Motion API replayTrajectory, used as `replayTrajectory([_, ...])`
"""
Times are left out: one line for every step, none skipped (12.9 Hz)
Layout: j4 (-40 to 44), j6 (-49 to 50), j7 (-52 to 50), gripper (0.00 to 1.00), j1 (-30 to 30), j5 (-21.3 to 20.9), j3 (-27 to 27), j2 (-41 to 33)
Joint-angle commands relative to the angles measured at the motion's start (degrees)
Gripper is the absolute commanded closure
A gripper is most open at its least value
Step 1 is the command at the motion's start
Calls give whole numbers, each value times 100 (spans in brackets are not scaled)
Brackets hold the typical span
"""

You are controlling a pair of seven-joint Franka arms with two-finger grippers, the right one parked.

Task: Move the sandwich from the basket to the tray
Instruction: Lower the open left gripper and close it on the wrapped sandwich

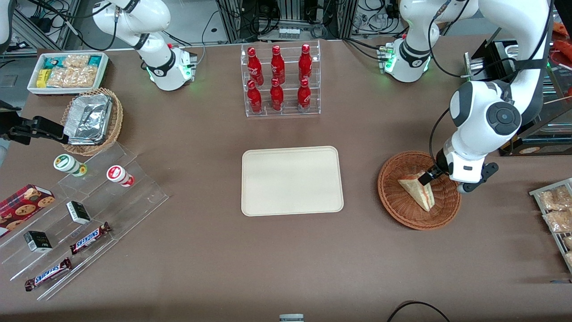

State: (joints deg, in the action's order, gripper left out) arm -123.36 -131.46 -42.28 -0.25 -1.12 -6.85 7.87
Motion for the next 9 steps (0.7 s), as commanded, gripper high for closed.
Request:
replayTrajectory([-13, -152, -87, 0, -167, -64, 8, 232])
replayTrajectory([-13, -161, -87, 0, -177, -64, 8, 285])
replayTrajectory([-13, -196, -87, 0, -177, -64, 8, 320])
replayTrajectory([-22, -265, -87, 0, -177, -64, 17, 390])
replayTrajectory([-22, -344, -87, 0, -177, -64, 8, 443])
replayTrajectory([-22, -424, -87, 0, -177, -64, 17, 522])
replayTrajectory([-22, -459, -87, 0, -168, -64, 26, 566])
replayTrajectory([-22, -503, -78, 0, -151, -64, 26, 610])
replayTrajectory([-22, -564, -78, 0, -142, -64, 26, 663])
